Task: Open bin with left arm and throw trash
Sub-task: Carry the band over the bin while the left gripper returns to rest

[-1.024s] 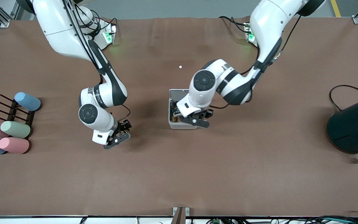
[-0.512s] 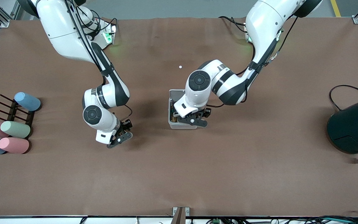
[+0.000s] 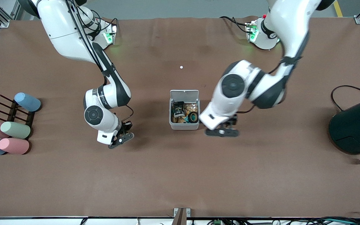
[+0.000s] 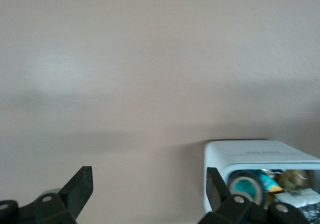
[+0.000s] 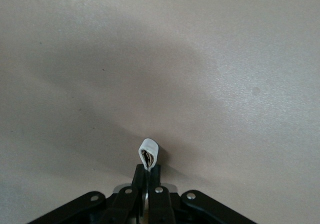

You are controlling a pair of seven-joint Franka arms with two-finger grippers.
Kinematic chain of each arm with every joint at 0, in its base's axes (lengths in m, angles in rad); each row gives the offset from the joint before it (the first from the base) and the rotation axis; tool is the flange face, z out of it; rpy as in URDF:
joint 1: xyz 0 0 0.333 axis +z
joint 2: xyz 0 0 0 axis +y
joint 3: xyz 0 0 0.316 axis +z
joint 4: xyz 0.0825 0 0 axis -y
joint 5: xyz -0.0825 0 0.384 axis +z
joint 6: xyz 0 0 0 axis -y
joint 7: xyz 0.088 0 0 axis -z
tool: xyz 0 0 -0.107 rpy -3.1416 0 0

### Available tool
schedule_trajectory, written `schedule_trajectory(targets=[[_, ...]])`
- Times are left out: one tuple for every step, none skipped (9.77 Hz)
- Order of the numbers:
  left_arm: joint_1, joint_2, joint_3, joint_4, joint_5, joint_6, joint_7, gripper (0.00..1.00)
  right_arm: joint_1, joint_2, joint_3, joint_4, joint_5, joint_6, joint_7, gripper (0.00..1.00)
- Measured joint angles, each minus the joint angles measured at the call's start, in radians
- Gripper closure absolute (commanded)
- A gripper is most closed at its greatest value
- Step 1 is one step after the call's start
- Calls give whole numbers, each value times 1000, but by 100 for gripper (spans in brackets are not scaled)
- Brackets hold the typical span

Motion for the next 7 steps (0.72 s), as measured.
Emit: schedule_trajectory(targets=[[60,-40,-3,1,-25,-41,43,0,4,-2,2,30,2,-53,22,100],[120,-73,-4,1,-51,-65,98,0,15,-9,10,105,6,-175,90,100],[186,-102,-5,2,-65,-89,155,0,39,-19,29,217,8,-308,203,100],[251,-126,-7,3,-74,-112,229,0,79,-34,42,320,8,-396,325,100],[297,-152,-8,4,-83,-141,291,0,120,-44,49,380,9,-431,432,100],[324,-184,-9,6,-87,-187,321,0,147,-46,66,407,9,-436,531,100],[343,-226,-7,12,-102,-242,346,0,156,-44,99,412,9,-435,625,100]])
